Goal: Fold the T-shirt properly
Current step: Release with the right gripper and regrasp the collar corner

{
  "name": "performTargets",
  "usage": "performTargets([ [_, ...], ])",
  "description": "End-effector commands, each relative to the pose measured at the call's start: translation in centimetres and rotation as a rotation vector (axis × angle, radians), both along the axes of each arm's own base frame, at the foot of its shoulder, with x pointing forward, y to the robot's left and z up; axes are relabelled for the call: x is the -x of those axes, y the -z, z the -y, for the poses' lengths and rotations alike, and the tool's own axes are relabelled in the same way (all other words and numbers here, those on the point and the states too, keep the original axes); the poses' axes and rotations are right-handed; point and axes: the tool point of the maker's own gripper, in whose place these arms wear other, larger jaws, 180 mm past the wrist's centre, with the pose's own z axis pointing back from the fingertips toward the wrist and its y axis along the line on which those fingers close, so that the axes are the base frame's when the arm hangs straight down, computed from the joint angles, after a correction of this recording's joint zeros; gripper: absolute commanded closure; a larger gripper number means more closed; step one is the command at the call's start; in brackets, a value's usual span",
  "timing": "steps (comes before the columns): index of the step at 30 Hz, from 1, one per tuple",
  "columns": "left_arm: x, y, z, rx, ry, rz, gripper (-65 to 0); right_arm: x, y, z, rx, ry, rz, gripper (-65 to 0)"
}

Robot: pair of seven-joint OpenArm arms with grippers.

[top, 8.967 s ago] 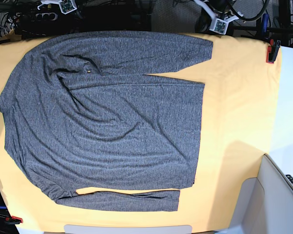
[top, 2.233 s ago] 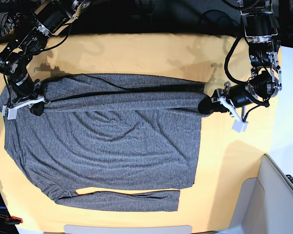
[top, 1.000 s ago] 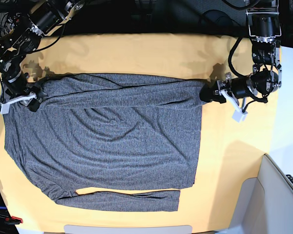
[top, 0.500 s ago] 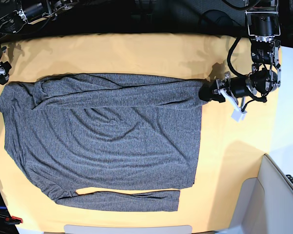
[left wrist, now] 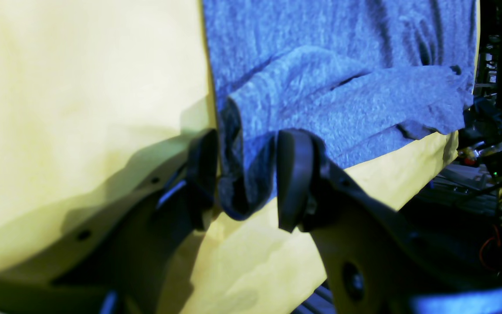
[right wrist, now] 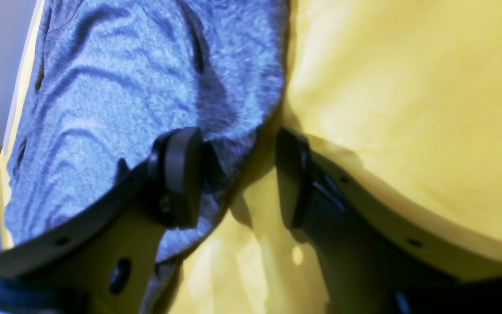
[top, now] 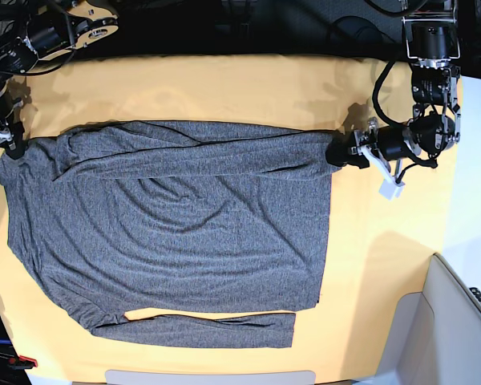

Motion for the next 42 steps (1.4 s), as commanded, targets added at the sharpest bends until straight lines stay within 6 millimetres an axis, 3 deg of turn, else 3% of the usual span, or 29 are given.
performTargets([
  [1,-1.0,-1.3,-0.4,0.003,-0.002,0.041,-21.1,-0.2,0.3,-0.5,-0.011,-0.029,-0.041,-27.7],
  [8,-1.0,-1.3,-0.4,0.003,-0.002,0.041,-21.1,-2.0,-0.5,-0.9,-0.021,-0.037,-0.003,-27.7],
  [22,-0.5,-0.9,-0.5,0.0,-0.003,0.029,-21.1,-2.2,-0.6,-0.9,-0.027,-0.033,0.007,-27.0],
  [24,-0.6,-0.9,-0.8,0.001,-0.014,0.027,-21.1,-2.1,-0.6,-0.9,-0.026,-0.034,0.004,-20.7],
  [27,-0.6,-0.9,-1.1,-0.003,-0.017,0.027,-21.2,-1.9,-0.4,-0.9,-0.025,-0.034,-0.003,-1.5],
  [28,-0.6,-1.0,-1.5,-0.013,-0.019,0.028,-21.3,-1.9,-0.4,-0.9,-0.025,-0.035,-0.005,0.0],
  [31,-0.5,-0.9,-2.3,-0.011,-0.038,0.014,-21.3,-1.9,-0.3,-1.0,-0.026,-0.037,-0.007,-0.8],
  [39,1.4,2.9,-3.9,0.017,-0.111,-0.128,-21.8,-1.3,0.1,-1.0,-0.026,-0.035,-0.021,0.0],
  [42,1.7,3.3,-3.6,0.026,-0.112,-0.14,-25.5,-1.2,0.2,-1.0,-0.027,-0.038,-0.025,0.0],
])
